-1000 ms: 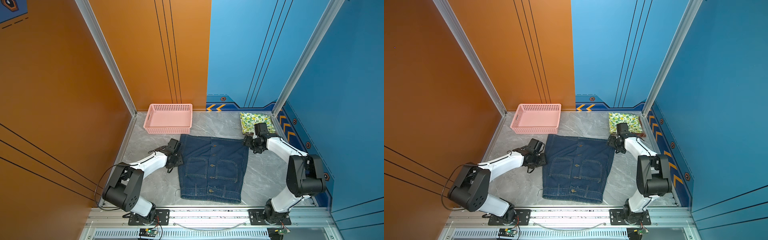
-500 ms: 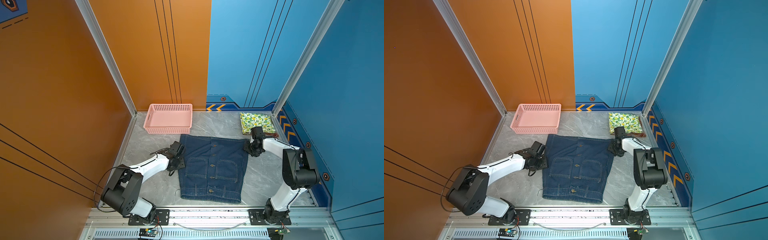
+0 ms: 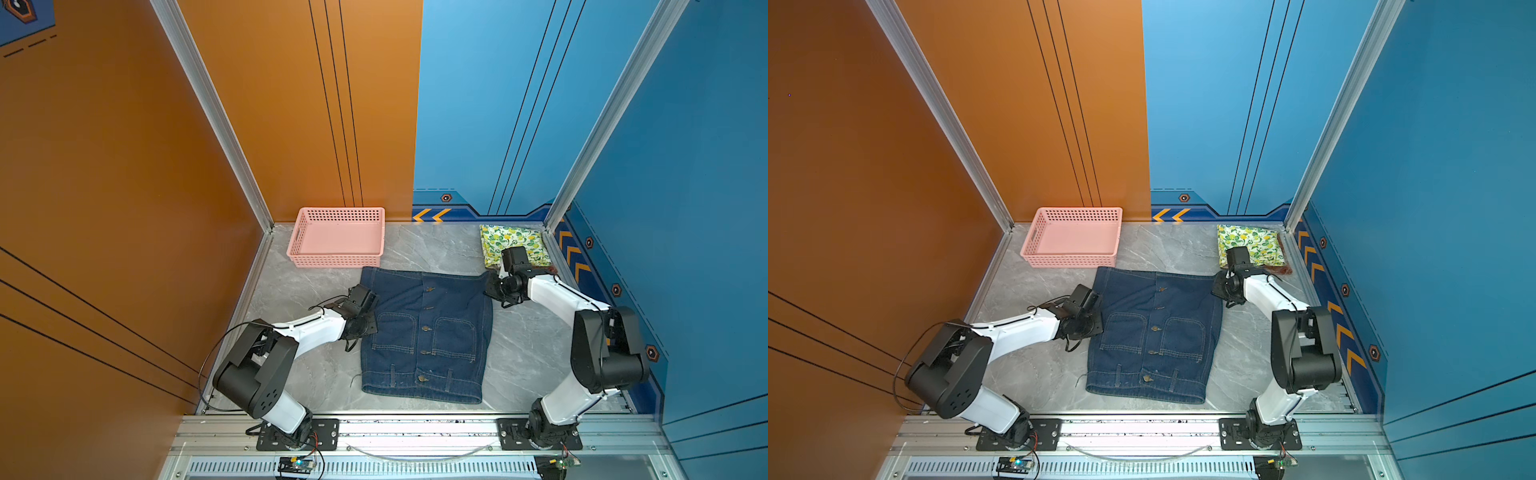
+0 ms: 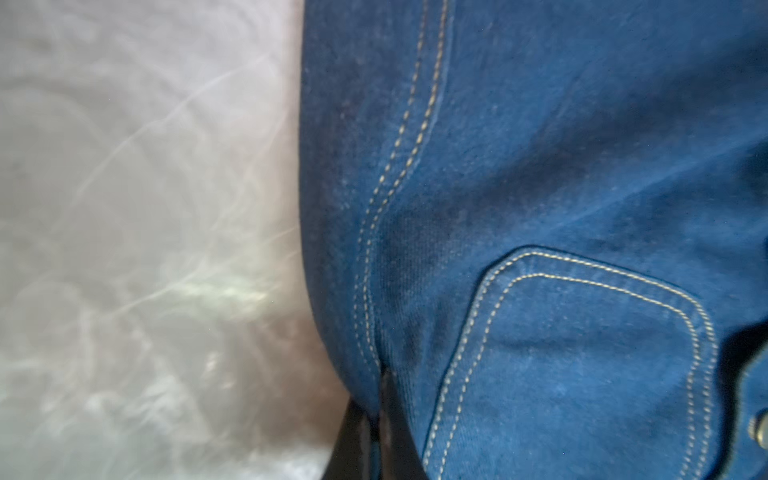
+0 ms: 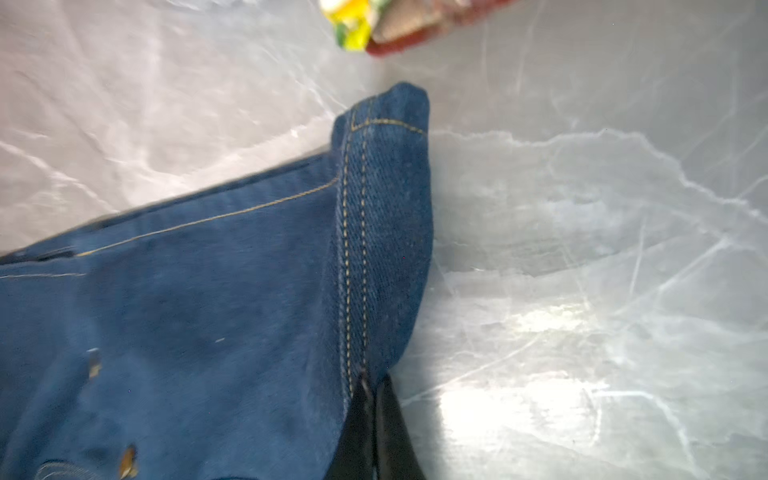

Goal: Fold and stack the skirts

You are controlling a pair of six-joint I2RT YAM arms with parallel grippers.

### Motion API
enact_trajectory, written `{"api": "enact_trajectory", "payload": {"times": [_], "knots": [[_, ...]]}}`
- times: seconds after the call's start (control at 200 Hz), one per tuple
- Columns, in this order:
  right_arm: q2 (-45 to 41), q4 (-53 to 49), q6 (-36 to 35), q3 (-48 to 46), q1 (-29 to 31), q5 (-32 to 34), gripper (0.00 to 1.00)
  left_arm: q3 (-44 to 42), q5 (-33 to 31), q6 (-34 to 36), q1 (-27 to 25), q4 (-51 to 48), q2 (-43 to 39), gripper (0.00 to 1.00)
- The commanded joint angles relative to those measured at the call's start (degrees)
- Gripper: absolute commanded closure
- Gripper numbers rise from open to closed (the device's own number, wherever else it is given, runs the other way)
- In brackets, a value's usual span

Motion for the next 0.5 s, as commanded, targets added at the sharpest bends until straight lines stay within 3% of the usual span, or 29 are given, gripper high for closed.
{"api": "enact_trajectory", "payload": {"times": [0.0,0.235,0.496], "knots": [[-3.91,-3.26,1.84,3.38,3.17,3.83,1.00,-3.08,2.68,-1.37,-1.97,-0.14,5.67,1.00],[-2.74,-5.33,8.61,11.91,15.70,9.74,1.00,-3.14,3.58,-3.00,-5.09,5.12,8.59,1.00],[11.47,-0.16,19.01,28.46,32.23,14.75,1.00,-3.95,3.69,-4.94,-8.08,9.18,9.21,1.00]]}}
